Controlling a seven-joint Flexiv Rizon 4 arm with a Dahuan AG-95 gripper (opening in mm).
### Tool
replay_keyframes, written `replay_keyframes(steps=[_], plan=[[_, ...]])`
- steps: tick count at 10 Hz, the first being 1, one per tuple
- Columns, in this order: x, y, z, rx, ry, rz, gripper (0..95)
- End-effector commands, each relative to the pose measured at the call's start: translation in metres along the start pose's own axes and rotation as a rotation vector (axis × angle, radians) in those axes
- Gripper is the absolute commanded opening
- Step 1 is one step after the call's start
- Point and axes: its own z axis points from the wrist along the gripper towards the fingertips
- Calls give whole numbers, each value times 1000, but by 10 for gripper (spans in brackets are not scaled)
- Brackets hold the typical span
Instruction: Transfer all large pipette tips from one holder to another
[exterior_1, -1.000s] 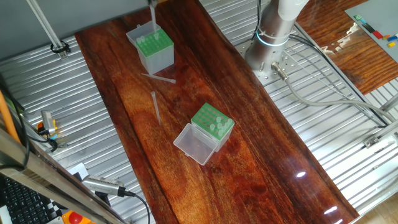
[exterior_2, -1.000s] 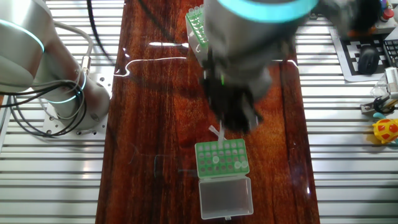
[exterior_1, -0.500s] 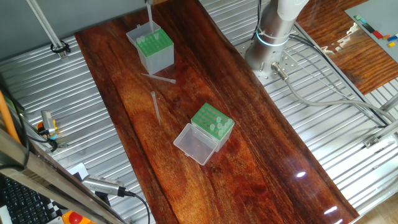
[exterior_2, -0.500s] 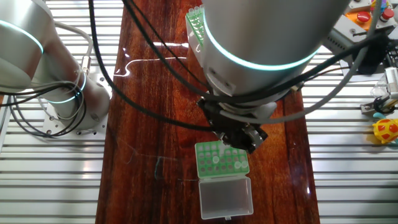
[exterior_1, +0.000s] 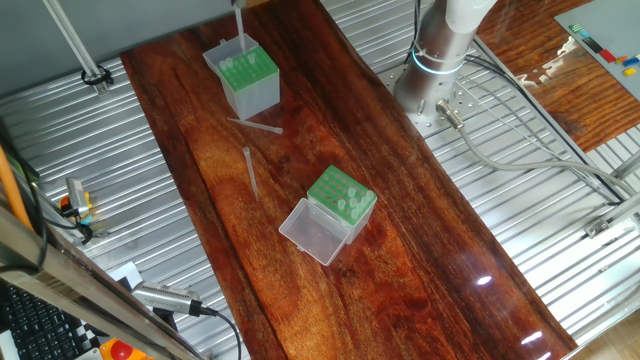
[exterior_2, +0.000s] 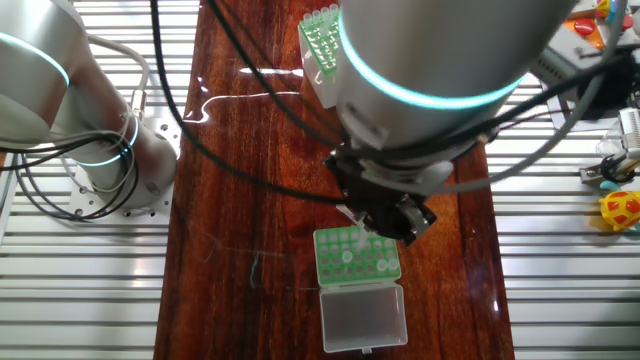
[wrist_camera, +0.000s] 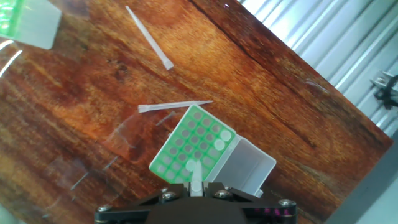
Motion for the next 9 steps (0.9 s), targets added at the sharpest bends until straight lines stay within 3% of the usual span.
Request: replay_keyframes(steps=[1,9], plan=[[-3,-3,5,-2,-6,-6,0],[-5,-5,17,-1,-19,-5,0]])
